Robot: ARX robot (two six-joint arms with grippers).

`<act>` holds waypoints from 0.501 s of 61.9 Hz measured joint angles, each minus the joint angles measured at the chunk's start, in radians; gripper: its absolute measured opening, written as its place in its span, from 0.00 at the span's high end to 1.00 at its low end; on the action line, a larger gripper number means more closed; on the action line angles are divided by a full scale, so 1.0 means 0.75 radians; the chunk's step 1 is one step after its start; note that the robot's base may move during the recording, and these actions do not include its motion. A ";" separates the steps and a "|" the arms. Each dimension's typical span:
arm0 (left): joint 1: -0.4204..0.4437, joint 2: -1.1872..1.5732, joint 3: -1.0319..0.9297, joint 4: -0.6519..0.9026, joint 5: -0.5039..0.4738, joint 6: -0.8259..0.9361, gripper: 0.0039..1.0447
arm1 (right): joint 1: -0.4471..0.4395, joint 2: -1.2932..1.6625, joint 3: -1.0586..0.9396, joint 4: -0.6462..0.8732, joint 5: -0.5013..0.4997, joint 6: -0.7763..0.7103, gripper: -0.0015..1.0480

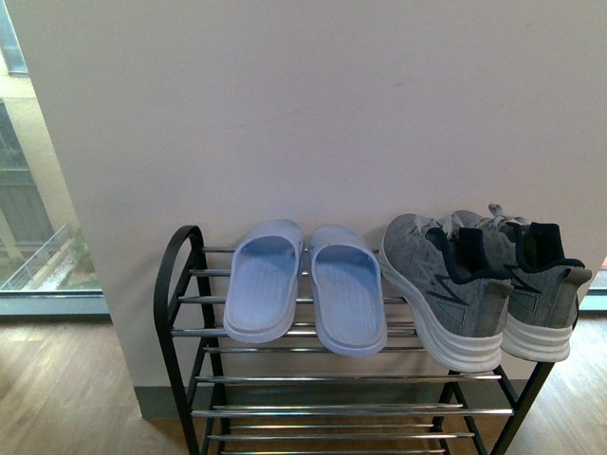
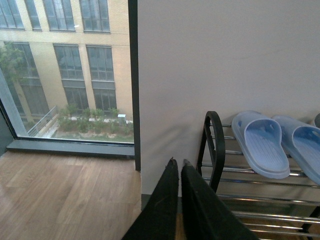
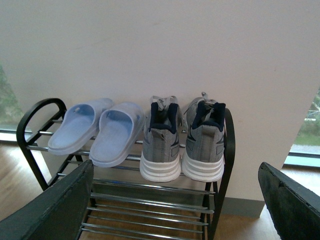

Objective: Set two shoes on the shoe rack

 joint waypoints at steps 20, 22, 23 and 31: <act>0.000 0.000 0.000 0.000 0.001 0.000 0.25 | 0.000 0.001 0.000 0.000 0.000 -0.001 0.09; 0.000 -0.001 0.000 0.000 0.001 0.000 0.20 | 0.000 0.000 0.000 0.000 0.000 -0.001 0.09; 0.000 -0.001 0.000 0.000 0.001 0.000 0.16 | 0.000 0.000 0.000 0.000 0.001 0.000 0.09; 0.000 -0.001 0.000 0.000 0.001 0.004 0.09 | 0.000 0.000 0.000 -0.001 0.000 0.000 0.09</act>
